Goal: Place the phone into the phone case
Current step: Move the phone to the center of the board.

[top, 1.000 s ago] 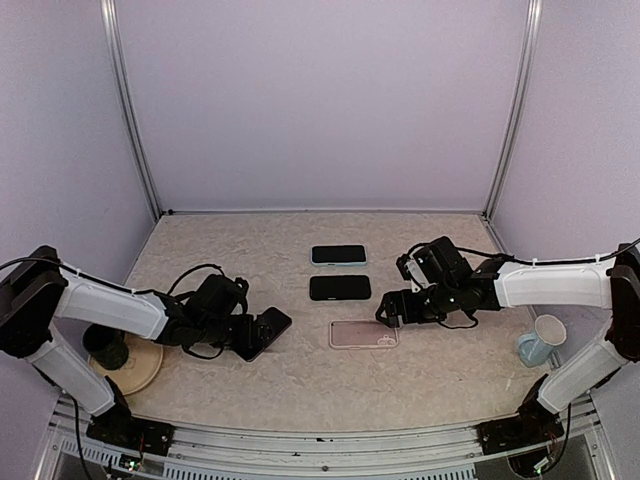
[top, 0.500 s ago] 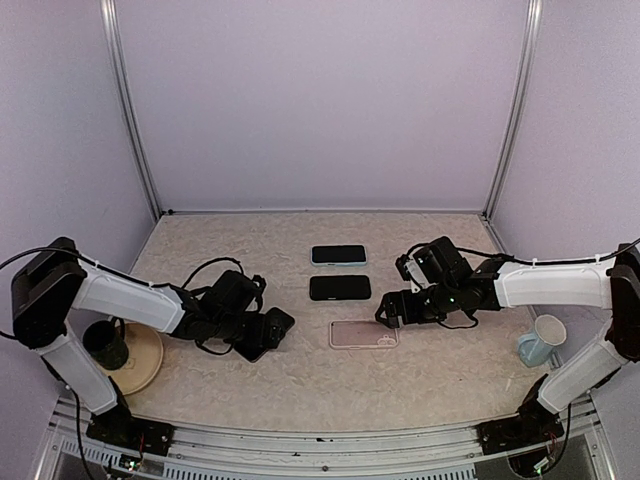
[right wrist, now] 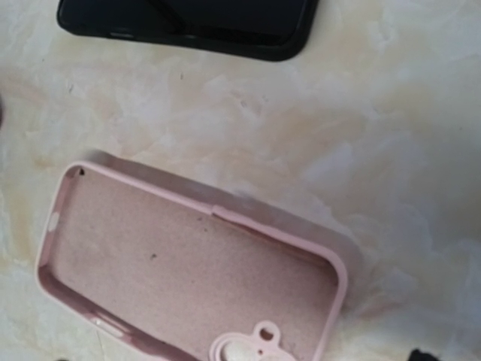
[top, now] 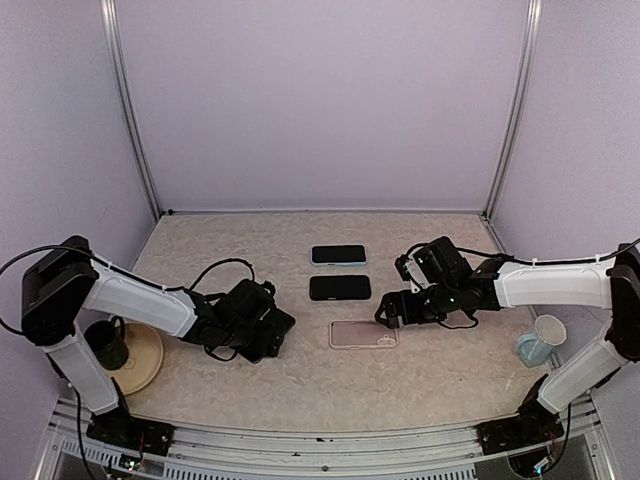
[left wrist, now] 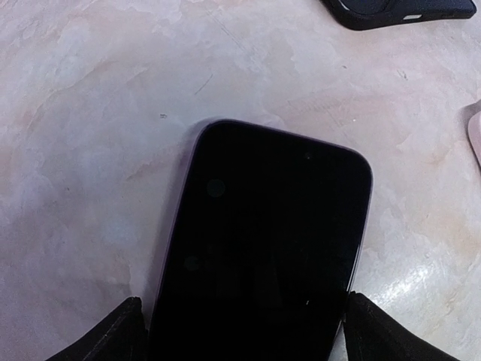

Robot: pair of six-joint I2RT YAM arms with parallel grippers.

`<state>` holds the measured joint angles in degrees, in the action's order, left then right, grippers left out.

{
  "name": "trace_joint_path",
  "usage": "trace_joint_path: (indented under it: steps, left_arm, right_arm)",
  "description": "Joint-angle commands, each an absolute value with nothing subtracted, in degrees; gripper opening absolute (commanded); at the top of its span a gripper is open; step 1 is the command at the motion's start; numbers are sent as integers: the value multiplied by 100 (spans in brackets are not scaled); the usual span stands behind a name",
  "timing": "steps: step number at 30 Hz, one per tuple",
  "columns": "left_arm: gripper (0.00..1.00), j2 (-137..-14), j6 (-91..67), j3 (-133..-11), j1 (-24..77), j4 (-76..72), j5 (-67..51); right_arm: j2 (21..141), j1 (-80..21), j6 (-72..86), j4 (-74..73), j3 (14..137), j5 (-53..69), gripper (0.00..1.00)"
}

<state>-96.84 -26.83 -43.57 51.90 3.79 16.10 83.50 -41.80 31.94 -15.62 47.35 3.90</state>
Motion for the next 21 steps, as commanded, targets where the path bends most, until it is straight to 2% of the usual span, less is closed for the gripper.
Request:
trace_joint_path:
  steps: [1,15,21]
  left_arm:
    - [86,-10115,-2804,-4151,5307,1015,1162]
    - [69,-10049,-2838,-4026,5370,798,729]
    - [66,-9964,-2947,-3961,5369,721,821]
  right_arm:
    - [8409,-4245,3120,-1558,4897,421,96]
    - [8547,-4241,3006,-1658,5089,447,96]
    - [8653,-4245,2988,-1641,5238,588,96]
